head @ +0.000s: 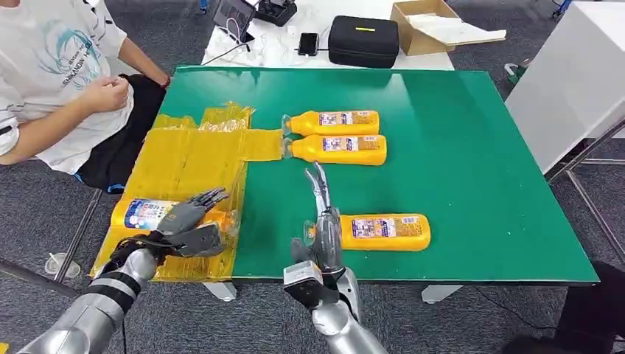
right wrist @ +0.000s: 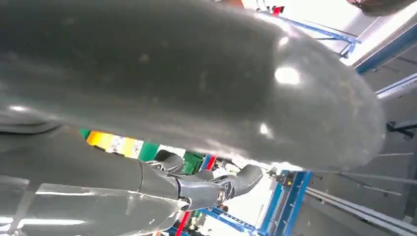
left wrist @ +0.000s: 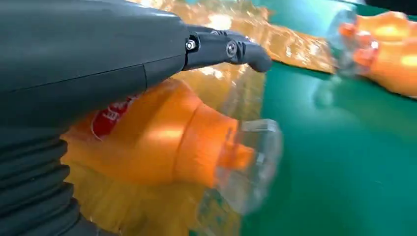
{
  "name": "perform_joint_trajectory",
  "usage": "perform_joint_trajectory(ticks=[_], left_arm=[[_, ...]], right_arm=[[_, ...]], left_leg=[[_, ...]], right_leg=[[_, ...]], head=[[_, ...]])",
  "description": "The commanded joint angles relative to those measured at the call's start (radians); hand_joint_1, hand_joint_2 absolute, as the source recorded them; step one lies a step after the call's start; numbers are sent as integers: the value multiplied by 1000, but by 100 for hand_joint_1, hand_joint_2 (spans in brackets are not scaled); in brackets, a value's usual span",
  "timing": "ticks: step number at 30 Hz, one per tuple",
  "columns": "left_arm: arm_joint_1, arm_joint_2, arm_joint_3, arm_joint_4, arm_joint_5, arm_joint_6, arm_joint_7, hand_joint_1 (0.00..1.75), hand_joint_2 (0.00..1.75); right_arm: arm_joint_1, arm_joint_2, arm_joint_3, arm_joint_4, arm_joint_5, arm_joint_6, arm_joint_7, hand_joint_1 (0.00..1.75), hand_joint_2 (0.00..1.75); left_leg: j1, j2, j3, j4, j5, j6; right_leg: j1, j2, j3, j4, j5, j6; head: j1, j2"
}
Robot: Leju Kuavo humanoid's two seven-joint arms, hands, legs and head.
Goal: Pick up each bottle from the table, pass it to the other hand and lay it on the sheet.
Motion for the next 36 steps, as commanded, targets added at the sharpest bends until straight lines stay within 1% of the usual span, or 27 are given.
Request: perform_joint_trajectory(ticks=[1, 4, 5, 6, 7, 8, 12, 14, 19, 23, 25, 26, 27, 28, 29, 30, 31, 32, 33, 34, 35, 36], left_arm=[[36, 55, -121, -21, 58, -25, 6, 0, 0], [36, 55, -121, -21, 58, -25, 6, 0, 0], [36, 55, -121, -21, 58, -25, 6, 0, 0], [36, 55, -121, -21, 58, -25, 6, 0, 0], [36, 55, -121, -21, 58, -25, 6, 0, 0], [36, 55, -121, -21, 58, -25, 6, 0, 0], [36, 55, -121, -21, 58, -25, 6, 0, 0], [36, 55, -121, -21, 58, -25, 6, 0, 0], [26, 57, -143, 2, 89, -40, 6, 0, 0], [40, 67, -149, -42, 166, -65, 6, 0, 0], [51, 50, -131, -60, 210, -26, 6, 0, 0], [59, 32, -108, -69, 235, -5, 6, 0, 0], [67, 13, -80, -80, 260, 10, 6, 0, 0], [77, -15, -39, -86, 287, 43, 7, 0, 175], [99, -59, 52, -116, 342, 101, 6, 0, 175], [123, -102, 149, -155, 407, 160, 11, 0, 175], [220, -197, 363, -358, 552, 274, 6, 0, 175], [277, -234, 424, -482, 589, 283, 7, 0, 175], [328, -266, 470, -604, 588, 294, 28, 0, 175], [354, -290, 510, -665, 621, 286, 32, 0, 175], [381, -322, 563, -726, 672, 289, 15, 0, 175], [398, -323, 572, -751, 678, 284, 16, 0, 175]], right_arm=[[-48, -21, 33, 79, -9, -7, 1, 0, 0], [-48, -21, 33, 79, -9, -7, 1, 0, 0], [-48, -21, 33, 79, -9, -7, 1, 0, 0], [-48, -21, 33, 79, -9, -7, 1, 0, 0], [-48, -21, 33, 79, -9, -7, 1, 0, 0], [-48, -21, 33, 79, -9, -7, 1, 0, 0], [-48, -21, 33, 79, -9, -7, 1, 0, 0], [-48, -21, 33, 79, -9, -7, 1, 0, 0], [-49, -21, 32, 85, -11, -10, 1, 0, 0], [-53, -23, 35, 90, -11, -10, 1, 0, 0], [-57, -21, 31, 105, 3, -17, 1, 0, 0], [-59, -20, 22, 114, 8, -19, 1, 0, 0], [-61, -20, 16, 118, 18, -17, 5, 0, 0], [-63, -24, 10, 119, 32, -15, 17, 0, 175], [-74, -36, 11, 134, 108, -25, 97, 0, 175], [-85, -49, 10, 150, 164, -6, 199, 0, 175], [-98, -122, 23, 148, 363, 78, 496, 0, 175], [-81, -160, -13, 112, 376, 103, 523, 0, 175], [-68, -193, -53, 99, 434, 160, 562, 0, 175], [-55, -219, -73, 84, 491, 195, 599, 0, 175], [-43, -269, -73, 74, 581, 312, 709, 0, 175], [-23, -292, -90, 42, 581, 326, 707, 0, 175]], left_leg=[[0, 5, 4, -2, 0, 1], [0, 2, 2, -1, 1, -1], [1, 5, 5, -2, 1, 0], [0, 4, 3, -1, 1, -1], [1, 6, 4, -2, 1, -1], [0, 3, 2, -1, 1, -1], [1, 6, 5, -3, 1, 0], [0, 3, 3, -1, 1, -1], [1, 4, 4, -2, 1, -1], [1, 4, 4, -2, 1, -1], [1, 6, 5, -2, 1, 0], [0, 3, 3, -1, 1, -1], [0, 3, 3, -2, 1, -1], [0, 3, 4, -2, 1, 0], [0, 3, 4, -2, 1, 0], [0, 2, 4, -2, 2, 0], [0, 2, 4, -2, 2, 0], [0, -1, 2, -2, 2, 0], [0, -3, 3, -2, 2, 2], [0, -4, 3, -2, 2, 2], [0, -4, 0, -1, 2, 1], [0, -2, -1, 0, 2, 0]], right_leg=[[1, 3, 3, -2, 1, -2], [0, 1, 2, -1, 0, -1], [1, 3, 4, -3, 2, -2], [0, 3, 2, -1, 1, -1], [1, 4, 3, -2, 1, -2], [0, 2, 2, -1, 1, -1], [1, 3, 4, -3, 1, -2], [0, 2, 2, -1, 0, -1], [1, 3, 3, -2, 1, -2], [1, 3, 3, -2, 1, -2], [1, 4, 4, -3, 1, -2], [0, 2, 2, -1, 1, -1], [0, 1, 3, -1, 1, -1], [1, 2, 3, -2, 1, -2], [1, 1, 4, -2, 1, -2], [0, 0, 4, -3, 1, -1], [1, 0, 4, -3, 1, -2], [0, -2, 3, -3, 0, -1], [0, -5, 5, -4, 0, 0], [0, -6, 6, -5, 0, 1], [0, -6, 3, -4, 0, 1], [0, -2, -1, -2, 0, 0]], head=[[0, 0], [0, 0], [0, 0], [0, 0], [0, 0], [0, 0], [0, 0], [0, 0], [0, 0], [0, 0], [0, 0], [0, 0], [0, 0], [0, 0], [0, 0], [0, 0], [0, 0], [0, 0], [0, 0], [0, 0], [-1, 0], [-1, 0]])
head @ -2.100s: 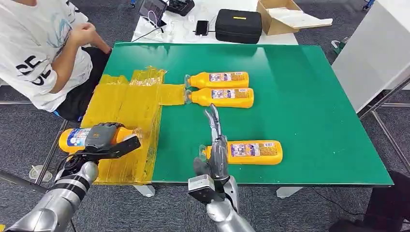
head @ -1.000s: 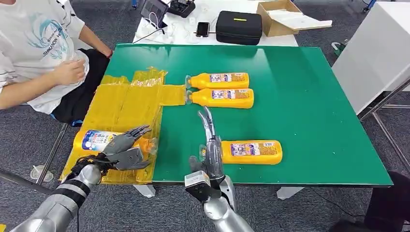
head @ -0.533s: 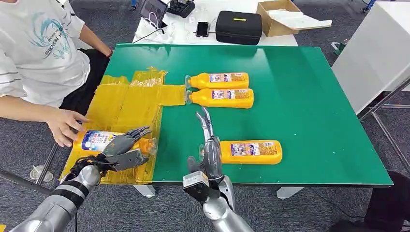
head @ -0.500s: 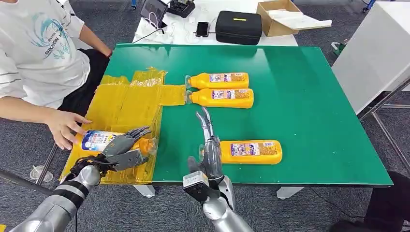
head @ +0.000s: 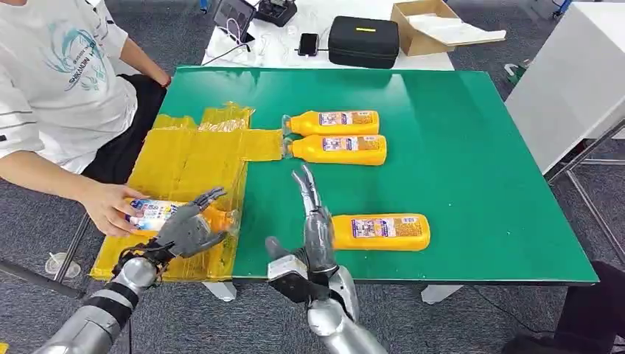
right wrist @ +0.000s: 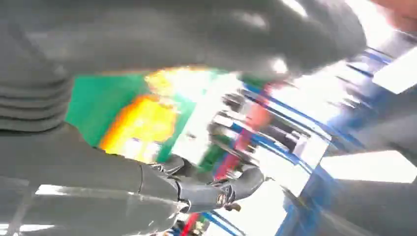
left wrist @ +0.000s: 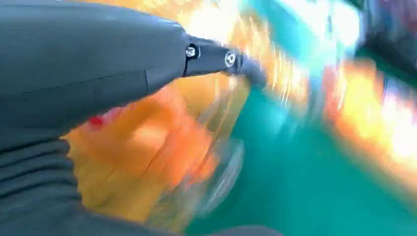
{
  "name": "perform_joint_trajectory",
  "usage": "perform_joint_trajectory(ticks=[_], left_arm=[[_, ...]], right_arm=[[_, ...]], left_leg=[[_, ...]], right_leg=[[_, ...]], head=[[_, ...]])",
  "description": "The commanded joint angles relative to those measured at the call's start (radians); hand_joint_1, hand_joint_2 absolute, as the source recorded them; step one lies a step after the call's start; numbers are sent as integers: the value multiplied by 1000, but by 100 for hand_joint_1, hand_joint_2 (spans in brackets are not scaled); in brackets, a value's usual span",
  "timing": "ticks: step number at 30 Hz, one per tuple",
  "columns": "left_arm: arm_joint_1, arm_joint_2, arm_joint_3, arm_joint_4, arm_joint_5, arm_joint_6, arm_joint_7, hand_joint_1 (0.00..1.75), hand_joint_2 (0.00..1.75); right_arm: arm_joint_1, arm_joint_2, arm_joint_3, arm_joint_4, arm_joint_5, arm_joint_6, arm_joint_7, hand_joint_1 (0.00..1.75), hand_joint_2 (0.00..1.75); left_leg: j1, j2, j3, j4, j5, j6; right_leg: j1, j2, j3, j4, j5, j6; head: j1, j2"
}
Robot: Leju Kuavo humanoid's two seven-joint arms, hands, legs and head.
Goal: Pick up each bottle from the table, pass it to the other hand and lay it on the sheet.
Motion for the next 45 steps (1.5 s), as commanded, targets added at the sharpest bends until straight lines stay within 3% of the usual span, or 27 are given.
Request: perform_joint_trajectory(ticks=[1, 7, 12, 16, 28, 45], left_arm=[[288, -292, 567, -603, 215, 82, 10, 0, 175], [273, -291, 574, -568, 216, 72, -1, 0, 175], [309, -317, 593, -618, 238, 100, -1, 0, 175], [298, -314, 573, -586, 215, 114, -1, 0, 175], [271, -297, 509, -535, 189, 135, -1, 0, 175], [224, -295, 492, -431, 192, 111, -1, 0, 175]], right_arm=[[19, -282, -113, -24, 333, 293, 426, 0, 175], [21, -263, -112, -31, 339, 299, 426, 0, 175], [65, -378, -161, -106, 341, 381, 496, 0, 175], [99, -415, -205, -165, 334, 408, 494, 0, 175], [126, -393, -195, -216, 342, 373, 438, 0, 175], [-51, -424, -196, 1, 322, 471, 465, 0, 175]], left_leg=[[-1, -5, 0, 0, 0, 3], [-3, 3, -1, 1, -4, 3], [-2, 1, -1, 0, -3, 4], [-2, -2, -3, 0, -2, 4], [-3, -1, -2, 0, -3, 4], [-3, 1, -1, -1, -2, 4]], right_leg=[[0, -7, 4, -3, -1, 1], [-2, 2, 0, -1, 0, 0], [-1, -1, 1, -2, -1, 1], [-2, -3, -1, -1, -1, 1], [-2, -1, 0, -1, 0, 0], [-2, 1, 0, -2, 1, 1]], head=[[1, 0], [1, 0], [1, 0], [1, 0], [0, 0], [0, 0]])
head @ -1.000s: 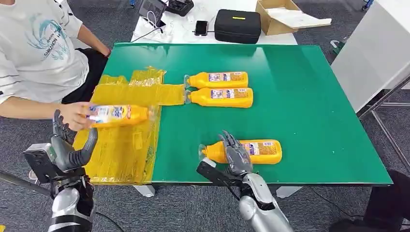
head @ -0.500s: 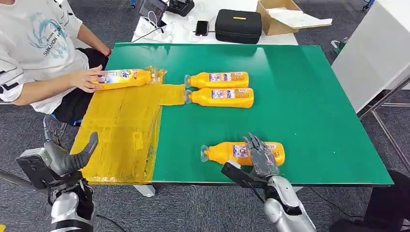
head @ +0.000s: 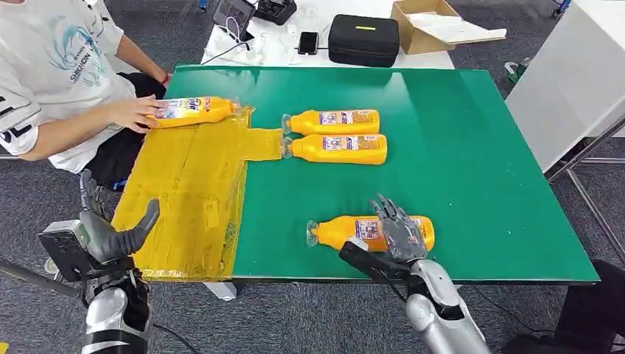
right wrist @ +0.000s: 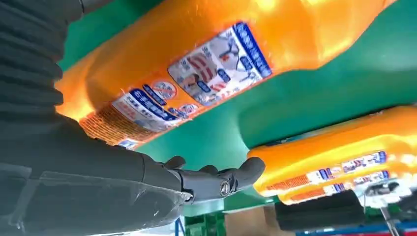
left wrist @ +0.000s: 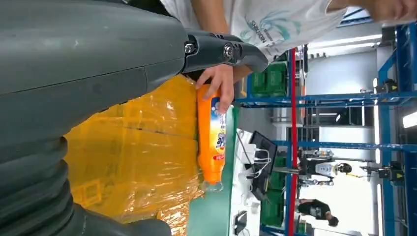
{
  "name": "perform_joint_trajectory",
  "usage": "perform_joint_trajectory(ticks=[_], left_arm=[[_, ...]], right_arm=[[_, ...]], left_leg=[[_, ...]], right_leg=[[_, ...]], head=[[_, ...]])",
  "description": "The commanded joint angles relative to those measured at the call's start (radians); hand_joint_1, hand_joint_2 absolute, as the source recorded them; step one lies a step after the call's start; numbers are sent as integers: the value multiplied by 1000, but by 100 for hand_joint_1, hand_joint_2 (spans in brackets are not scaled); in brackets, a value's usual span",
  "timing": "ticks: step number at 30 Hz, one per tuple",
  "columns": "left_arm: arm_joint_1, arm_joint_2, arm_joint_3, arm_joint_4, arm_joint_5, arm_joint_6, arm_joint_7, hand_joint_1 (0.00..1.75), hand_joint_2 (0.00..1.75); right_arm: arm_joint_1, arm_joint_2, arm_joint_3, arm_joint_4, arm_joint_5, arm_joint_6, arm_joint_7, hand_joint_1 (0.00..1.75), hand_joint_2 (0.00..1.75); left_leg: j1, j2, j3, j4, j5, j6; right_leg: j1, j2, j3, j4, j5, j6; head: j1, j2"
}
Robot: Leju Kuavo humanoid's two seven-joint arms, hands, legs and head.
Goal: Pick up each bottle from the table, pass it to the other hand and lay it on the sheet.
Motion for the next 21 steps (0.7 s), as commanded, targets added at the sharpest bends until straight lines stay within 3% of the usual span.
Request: perform_joint_trajectory(ticks=[1, 11, 21], left_arm=[[-56, 10, -18, 130, 5, -13, 2, 0, 175], [-88, 13, -14, 207, 9, -30, 2, 0, 175], [-106, 16, -12, 239, 17, -36, 2, 0, 175]], right_arm=[[-127, -33, 2, 202, -2, 33, 31, 0, 175], [-209, -97, 34, 343, -90, 187, 11, 0, 175], [-234, -132, 75, 365, -116, 236, -1, 0, 175]], left_leg=[[0, 1, 3, -1, 0, 1], [0, 2, 6, -1, 0, 2], [0, 0, 3, -1, 1, 2]], right_leg=[[0, 0, 3, -1, 0, -1], [1, -1, 7, -3, 0, -2], [1, -1, 4, -1, 1, 0]], head=[[0, 0], [0, 0], [0, 0]])
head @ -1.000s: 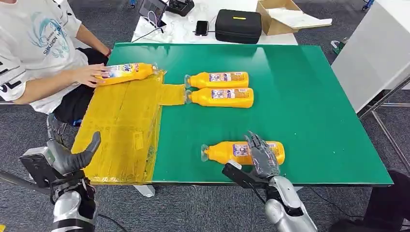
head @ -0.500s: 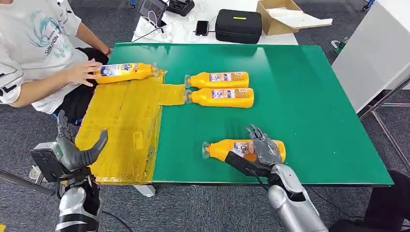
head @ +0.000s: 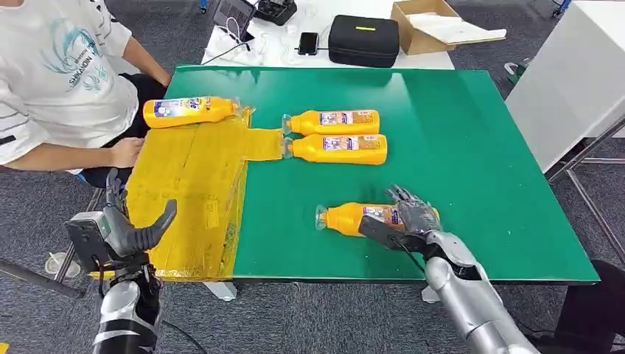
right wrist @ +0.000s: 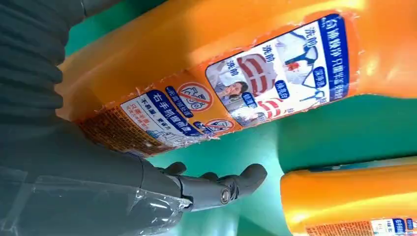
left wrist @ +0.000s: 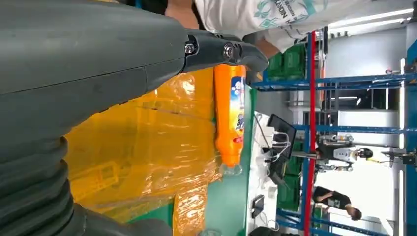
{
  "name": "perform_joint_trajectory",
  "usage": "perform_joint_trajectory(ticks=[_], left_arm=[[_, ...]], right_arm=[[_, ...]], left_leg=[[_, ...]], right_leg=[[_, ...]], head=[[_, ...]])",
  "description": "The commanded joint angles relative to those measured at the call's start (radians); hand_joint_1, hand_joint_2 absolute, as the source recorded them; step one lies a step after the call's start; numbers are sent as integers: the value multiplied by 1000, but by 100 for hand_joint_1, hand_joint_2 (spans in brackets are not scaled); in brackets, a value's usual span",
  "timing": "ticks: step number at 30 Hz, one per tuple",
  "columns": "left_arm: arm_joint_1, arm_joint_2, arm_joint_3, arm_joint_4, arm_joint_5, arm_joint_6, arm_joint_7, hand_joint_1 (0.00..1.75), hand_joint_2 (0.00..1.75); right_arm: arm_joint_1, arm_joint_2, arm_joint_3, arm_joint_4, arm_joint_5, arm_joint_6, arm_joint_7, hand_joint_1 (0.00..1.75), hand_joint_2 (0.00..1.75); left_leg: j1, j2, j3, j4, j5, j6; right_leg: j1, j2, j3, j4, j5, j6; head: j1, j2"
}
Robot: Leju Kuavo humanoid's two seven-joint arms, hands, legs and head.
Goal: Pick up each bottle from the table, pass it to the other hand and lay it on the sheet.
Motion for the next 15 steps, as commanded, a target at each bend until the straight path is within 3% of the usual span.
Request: perform_joint_trajectory(ticks=[1, 2, 3, 4, 5, 6, 15], left_arm=[[-58, 17, -5, 120, 10, -5, 2, 0, 175], [-60, 17, -5, 124, 12, -7, 2, 0, 175], [-62, 17, -5, 129, 11, -4, 2, 0, 175], [-63, 17, -5, 134, 13, -4, 2, 0, 175], [-65, 17, -4, 140, 15, -6, 2, 0, 175], [-65, 17, -4, 141, 14, -5, 2, 0, 175], [-73, 18, -9, 161, 16, -2, 2, 0, 175]], right_arm=[[-45, -53, 80, 127, -37, 63, -6, 0, 175], [-43, -65, 88, 124, -51, 73, -11, 14, 175], [-40, -72, 92, 119, -51, 74, -12, 133, 175], [-37, -76, 96, 116, -63, 83, -15, 150, 175], [-36, -82, 100, 111, -73, 90, -19, 152, 175], [-31, -85, 101, 112, -72, 89, -19, 175, 175], [-11, -110, 124, 77, -114, 108, -26, 175, 175]], left_leg=[[0, 0, 3, -1, 0, 1], [0, -1, 2, -1, 1, 1], [0, -1, 2, -1, 1, 1], [1, -1, 3, -1, 1, 2], [1, -1, 3, -1, 1, 1], [0, -1, 3, -1, 1, 1], [1, -2, 5, -1, 1, 2]], right_leg=[[1, -2, 5, -2, 0, -2], [1, -2, 3, -1, 0, -1], [0, -2, 3, -1, 0, 0], [1, -3, 5, -2, 0, -1], [1, -2, 4, -2, 0, 0], [0, -2, 4, -1, 0, 0], [2, -3, 7, -3, 0, -1]], head=[[0, 0], [0, 0], [0, 0], [0, 0], [0, 0], [0, 0], [0, 0]])
